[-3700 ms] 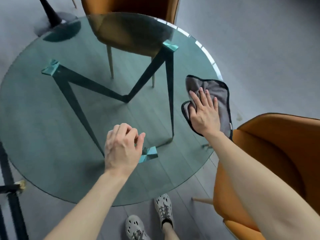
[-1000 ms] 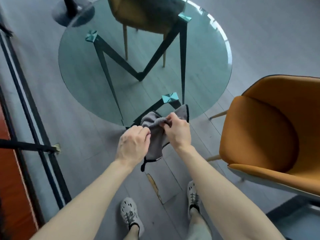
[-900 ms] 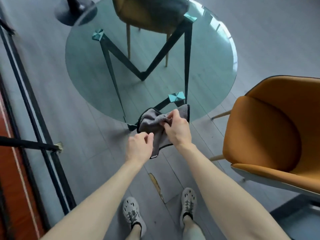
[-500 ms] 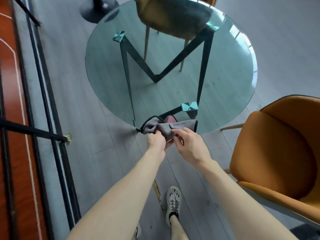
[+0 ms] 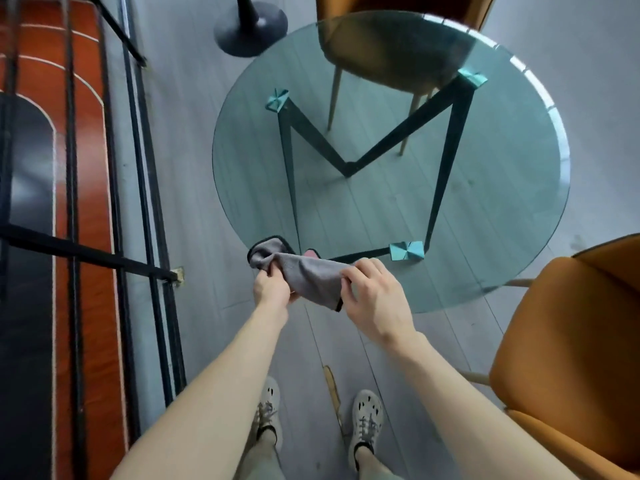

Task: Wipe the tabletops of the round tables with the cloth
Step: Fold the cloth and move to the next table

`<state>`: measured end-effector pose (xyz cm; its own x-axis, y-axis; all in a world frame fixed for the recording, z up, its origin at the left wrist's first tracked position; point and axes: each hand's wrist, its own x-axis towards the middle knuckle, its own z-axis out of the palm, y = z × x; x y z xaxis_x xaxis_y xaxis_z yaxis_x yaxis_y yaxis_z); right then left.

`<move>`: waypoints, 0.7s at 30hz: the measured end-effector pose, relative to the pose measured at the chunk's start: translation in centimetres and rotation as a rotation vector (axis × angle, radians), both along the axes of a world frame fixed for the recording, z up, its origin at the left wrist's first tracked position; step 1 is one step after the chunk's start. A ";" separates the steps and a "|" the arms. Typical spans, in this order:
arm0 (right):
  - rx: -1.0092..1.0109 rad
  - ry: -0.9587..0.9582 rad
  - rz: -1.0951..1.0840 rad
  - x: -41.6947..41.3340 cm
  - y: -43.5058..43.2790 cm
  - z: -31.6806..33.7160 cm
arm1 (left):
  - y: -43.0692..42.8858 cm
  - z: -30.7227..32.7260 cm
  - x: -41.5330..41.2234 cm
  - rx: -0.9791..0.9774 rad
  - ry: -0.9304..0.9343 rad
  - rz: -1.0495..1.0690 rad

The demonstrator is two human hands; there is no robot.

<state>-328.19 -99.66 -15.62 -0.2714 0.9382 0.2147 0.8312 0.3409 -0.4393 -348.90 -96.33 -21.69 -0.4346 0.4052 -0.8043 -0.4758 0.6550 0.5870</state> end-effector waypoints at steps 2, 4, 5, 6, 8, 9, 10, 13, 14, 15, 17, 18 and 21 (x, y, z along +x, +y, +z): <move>-0.036 -0.026 0.018 -2.3 1.6 -0.2 | 2.4 -0.1 -3.4 0.000 0.016 -0.046; -0.078 -0.053 0.019 -4.6 3.2 -0.6 | 4.8 -0.5 -6.4 0.003 0.034 -0.084; -0.091 -0.066 0.007 -5.8 3.9 -0.8 | 6.1 -1.0 -7.9 0.005 0.046 -0.107; -0.103 -0.077 -0.018 -6.9 4.6 -1.1 | 7.3 -1.4 -9.3 0.000 0.067 -0.140; -0.138 -0.107 -0.088 -9.3 5.7 -1.7 | 10.3 -2.6 -12.4 -0.007 0.126 -0.237; -0.160 -0.133 -0.133 -10.6 6.2 -1.9 | 12.0 -3.0 -13.9 -0.002 0.151 -0.290; -0.179 -0.161 -0.189 -11.8 6.6 -2.0 | 13.7 -3.1 -15.2 -0.013 0.168 -0.346; -0.208 -0.211 -0.402 -15.7 7.4 -1.4 | 19.2 -3.3 -18.4 0.016 0.206 -0.528; -0.217 -0.222 -0.470 -16.9 7.9 -1.3 | 20.9 -2.8 -19.1 0.030 0.213 -0.566; -0.238 -0.220 -0.539 -17.9 8.2 -1.1 | 22.5 -2.9 -19.8 0.045 0.235 -0.607; -0.316 -0.179 -0.667 -19.6 8.6 -1.2 | 25.4 -3.0 -21.0 0.041 0.249 -0.686; -0.356 -0.163 -0.710 -20.2 8.8 -1.3 | 26.7 -3.1 -21.7 0.022 0.242 -0.721; -0.478 -0.145 -0.779 -21.2 9.1 -1.2 | 31.6 -6.6 -24.1 0.001 0.244 -0.851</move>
<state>-349.41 -90.58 -16.80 0.4791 0.8473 -0.2293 0.8076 -0.5278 -0.2630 -373.04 -64.78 -28.29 -0.1445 0.6698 -0.7284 0.3114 0.7295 0.6090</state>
